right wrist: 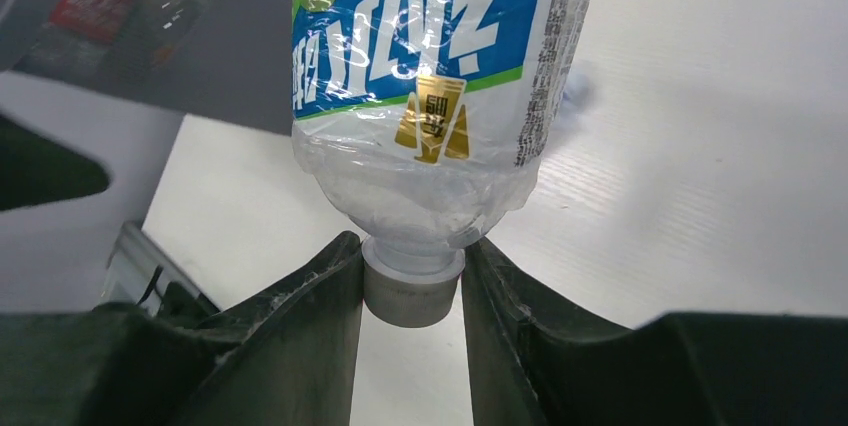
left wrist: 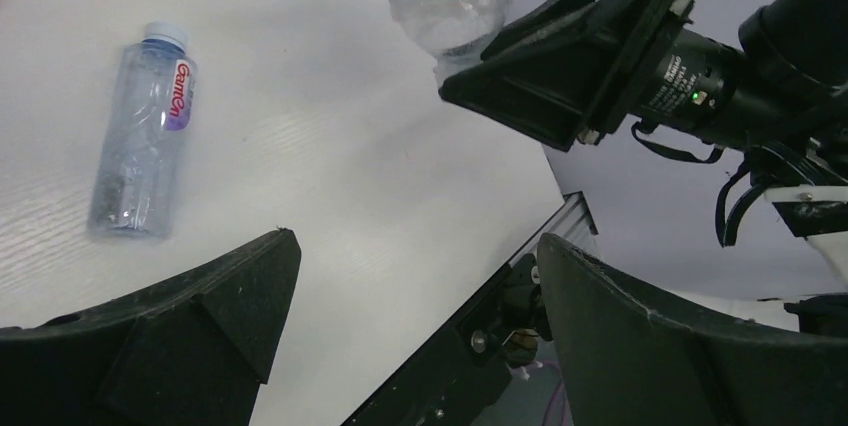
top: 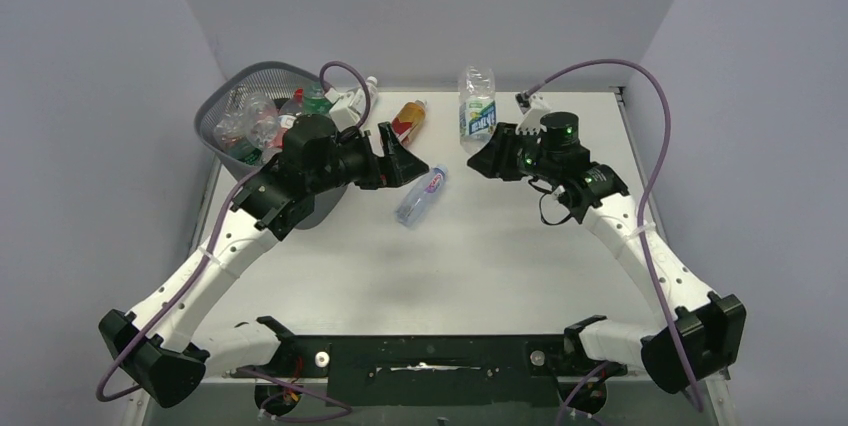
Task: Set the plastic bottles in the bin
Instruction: Pick up the plastic bottle at the center of the board.
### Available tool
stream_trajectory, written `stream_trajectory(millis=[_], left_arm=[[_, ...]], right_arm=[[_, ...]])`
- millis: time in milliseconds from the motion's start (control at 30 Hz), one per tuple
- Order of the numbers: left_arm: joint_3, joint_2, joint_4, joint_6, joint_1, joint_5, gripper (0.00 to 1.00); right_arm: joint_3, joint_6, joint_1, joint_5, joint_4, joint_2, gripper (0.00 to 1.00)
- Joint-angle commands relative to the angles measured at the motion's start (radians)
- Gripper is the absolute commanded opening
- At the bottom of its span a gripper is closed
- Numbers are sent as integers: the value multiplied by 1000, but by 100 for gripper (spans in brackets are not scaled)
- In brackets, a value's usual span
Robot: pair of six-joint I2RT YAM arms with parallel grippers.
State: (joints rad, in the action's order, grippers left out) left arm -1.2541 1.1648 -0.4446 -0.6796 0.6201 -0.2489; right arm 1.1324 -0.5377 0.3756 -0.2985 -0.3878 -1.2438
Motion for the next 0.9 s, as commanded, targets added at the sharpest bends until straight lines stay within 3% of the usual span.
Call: stream_trajectory(millis=[0,567,867], left_arm=[[36,-21,189,-107,3,-44,90],[135,-150,342,-163,6,10,91],[93,-130,235,-111,10,67,91]], right_arm=[[-18,12,50,-161,78,85,22],[-25,-47,295,-117,113,124,23],[19,-52,389,-43,97,105,22]])
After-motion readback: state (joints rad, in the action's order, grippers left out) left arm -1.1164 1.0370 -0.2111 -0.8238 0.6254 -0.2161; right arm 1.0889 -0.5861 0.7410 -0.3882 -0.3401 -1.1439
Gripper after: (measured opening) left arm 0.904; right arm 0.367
